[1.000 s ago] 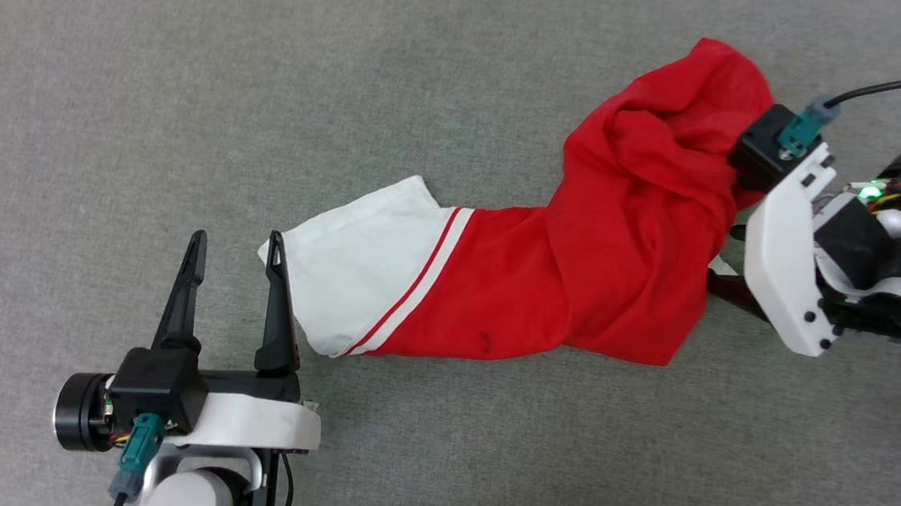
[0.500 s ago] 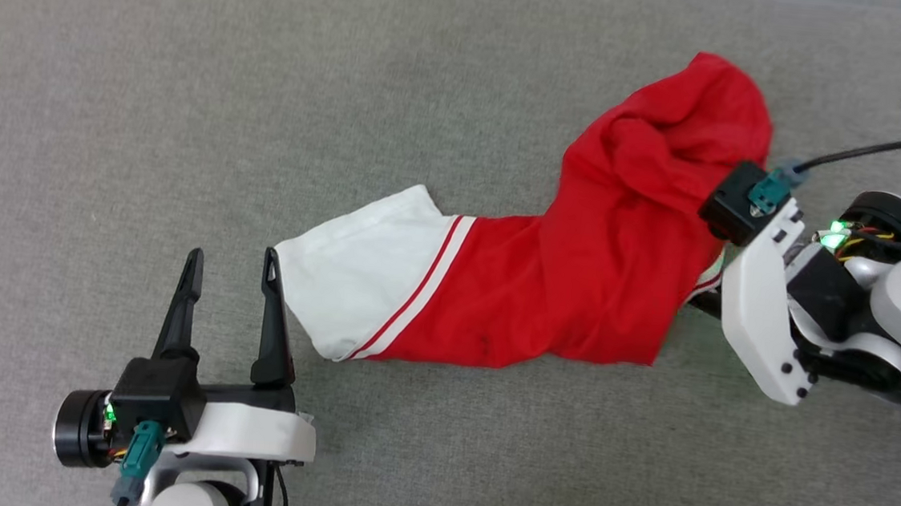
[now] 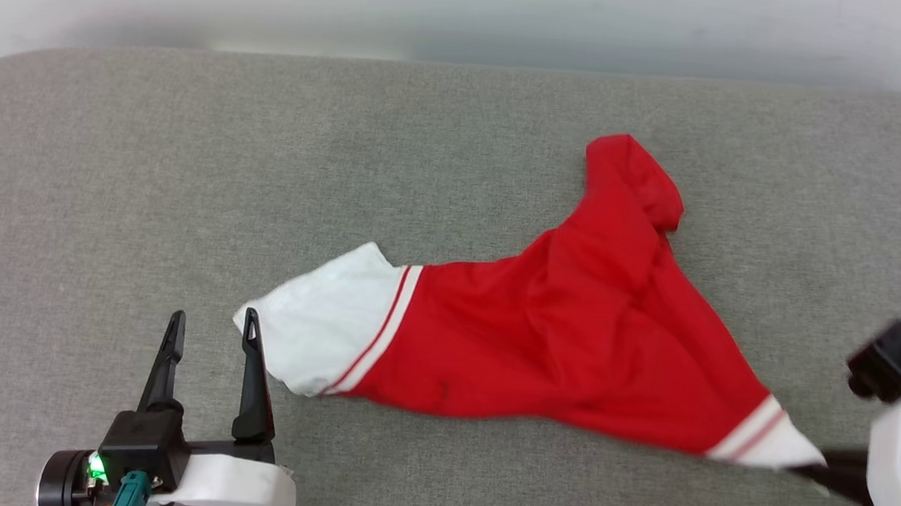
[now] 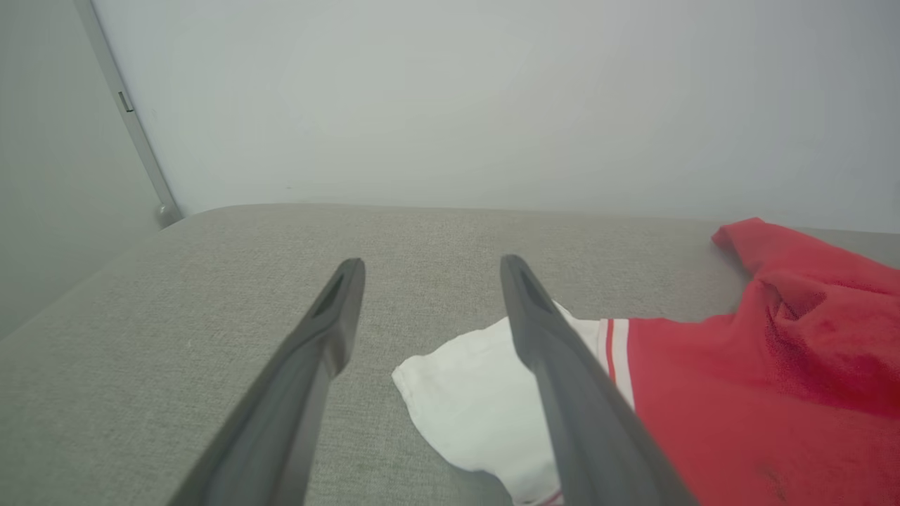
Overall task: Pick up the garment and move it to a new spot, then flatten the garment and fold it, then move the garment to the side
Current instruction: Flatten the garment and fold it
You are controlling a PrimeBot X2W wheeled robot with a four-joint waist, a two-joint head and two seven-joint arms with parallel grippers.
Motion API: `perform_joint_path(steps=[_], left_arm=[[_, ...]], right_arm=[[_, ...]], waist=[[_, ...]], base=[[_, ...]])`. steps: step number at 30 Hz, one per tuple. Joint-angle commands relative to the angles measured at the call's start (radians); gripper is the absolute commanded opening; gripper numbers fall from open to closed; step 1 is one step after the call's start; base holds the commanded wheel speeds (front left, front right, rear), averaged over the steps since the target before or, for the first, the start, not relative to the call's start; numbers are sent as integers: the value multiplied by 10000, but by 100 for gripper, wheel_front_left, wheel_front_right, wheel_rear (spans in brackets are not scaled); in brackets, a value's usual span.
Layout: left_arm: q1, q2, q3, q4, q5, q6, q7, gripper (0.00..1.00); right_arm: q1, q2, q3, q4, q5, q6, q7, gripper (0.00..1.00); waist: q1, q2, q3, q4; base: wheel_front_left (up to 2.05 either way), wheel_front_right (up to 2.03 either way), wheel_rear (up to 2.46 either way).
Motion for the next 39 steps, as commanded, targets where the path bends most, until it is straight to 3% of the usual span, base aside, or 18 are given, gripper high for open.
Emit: perform_joint_path(steps=[1,4,10,11,12,15,21,27,32,39], left_arm=[[138,-9,32,-35,23,-36,-25,100],[158,-9,17,3,48,-64,-25,100],[297,-9,39,101,97,-76,-25,100],[349,-9,69,112,97,-72,-25,100],[400,-10,92,118,111,-71,-25,100],[528,-10,143,104,162,-75,-25,100],[658,-9,144,-15,204,-63,-25,100],[521,-9,93,-160,301,-11,-25,100],[281,-9,12,-196,344,-3,-25,100],[-201,-9,-191,-212,322,16,-25,100]], right_arm=[[568,-98,-5,229,238,-3,-137,0],[1580,-52,31,1012,605,-5,-331,0],[2728,660,-58,2566,835,-3,-848,0],[2739,726,-145,2641,814,-3,-987,8],[2691,751,-224,2679,662,-3,-1149,100],[2402,602,-559,2429,365,-3,-1488,100],[1677,-407,-1569,1088,-311,-5,-1579,100],[754,-901,-2888,-117,-853,-3,-930,100],[21,-133,-3069,-416,-1697,-3,753,100],[-970,2055,-2533,850,-2536,-3,2390,100]], waist=[[1,0,-94,-87],[1,0,-126,-102],[1,0,-308,-175],[1,0,-361,-212],[1,0,-415,-252],[1,0,-556,-361],[1,0,-624,-456],[1,0,-386,-327],[1,0,-13,-117],[1,0,760,151]], base=[[0,0,0],[0,0,0],[0,0,0],[0,0,0],[0,0,0],[0,0,0],[0,0,0],[0,0,0],[0,0,0],[0,0,0]])
